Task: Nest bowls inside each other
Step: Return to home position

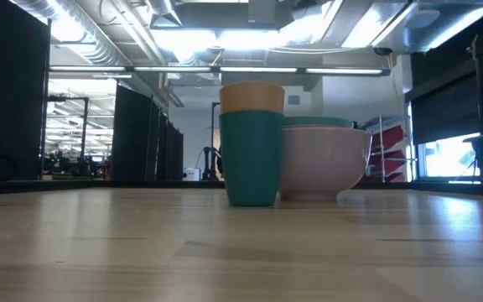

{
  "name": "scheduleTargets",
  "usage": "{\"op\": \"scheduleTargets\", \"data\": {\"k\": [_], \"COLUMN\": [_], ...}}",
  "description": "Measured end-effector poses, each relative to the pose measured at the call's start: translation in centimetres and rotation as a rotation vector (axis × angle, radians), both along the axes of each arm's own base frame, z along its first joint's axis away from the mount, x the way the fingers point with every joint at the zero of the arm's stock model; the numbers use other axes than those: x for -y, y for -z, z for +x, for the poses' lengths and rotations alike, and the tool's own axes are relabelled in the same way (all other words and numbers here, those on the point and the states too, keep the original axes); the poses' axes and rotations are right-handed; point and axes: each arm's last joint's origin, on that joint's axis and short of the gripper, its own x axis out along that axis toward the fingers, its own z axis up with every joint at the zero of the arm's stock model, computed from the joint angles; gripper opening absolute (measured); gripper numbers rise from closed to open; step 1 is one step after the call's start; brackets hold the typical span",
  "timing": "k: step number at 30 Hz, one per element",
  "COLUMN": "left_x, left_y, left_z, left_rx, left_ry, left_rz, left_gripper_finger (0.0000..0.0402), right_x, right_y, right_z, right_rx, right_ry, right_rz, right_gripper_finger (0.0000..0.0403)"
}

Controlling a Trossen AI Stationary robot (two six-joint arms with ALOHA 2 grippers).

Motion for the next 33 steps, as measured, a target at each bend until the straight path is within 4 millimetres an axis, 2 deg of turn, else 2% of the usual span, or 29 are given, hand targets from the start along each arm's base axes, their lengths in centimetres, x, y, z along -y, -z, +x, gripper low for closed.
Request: {"op": "scheduleTargets", "data": {"k": [3,7,26,33], "left_x": [0.0,-0.5,-2.5,-3.0], "left_y": [2.4,4.9,13.3,16.6], "left_z": [-0.3,-1.2,-3.4,-3.7], "left_rx": [0.075,0.118,0.241,0.292], "left_ry": [0.001,-0.001,-0.069,-0.069], "left_rz": [-0.055,-0.085,-0.134,-0.221], "left_gripper_finger": [0.0102,0.0102,0.0102,0.0102], "right_x": [0.0,0.3,2.0,3.0], "right_y": [2.2,5.4,17.3,19.9], "right_z": [-0.2,-1.6,-8.4,-9.5], "right_rx": [0.045,0.104,0.205,0.165], "right_ry": [-0.018,0.006,0.061,0.029], "right_rz": [0.084,0.168,0.291,0.297], "right_gripper_finger": [0.0,0.0,0.0,0.0]}}
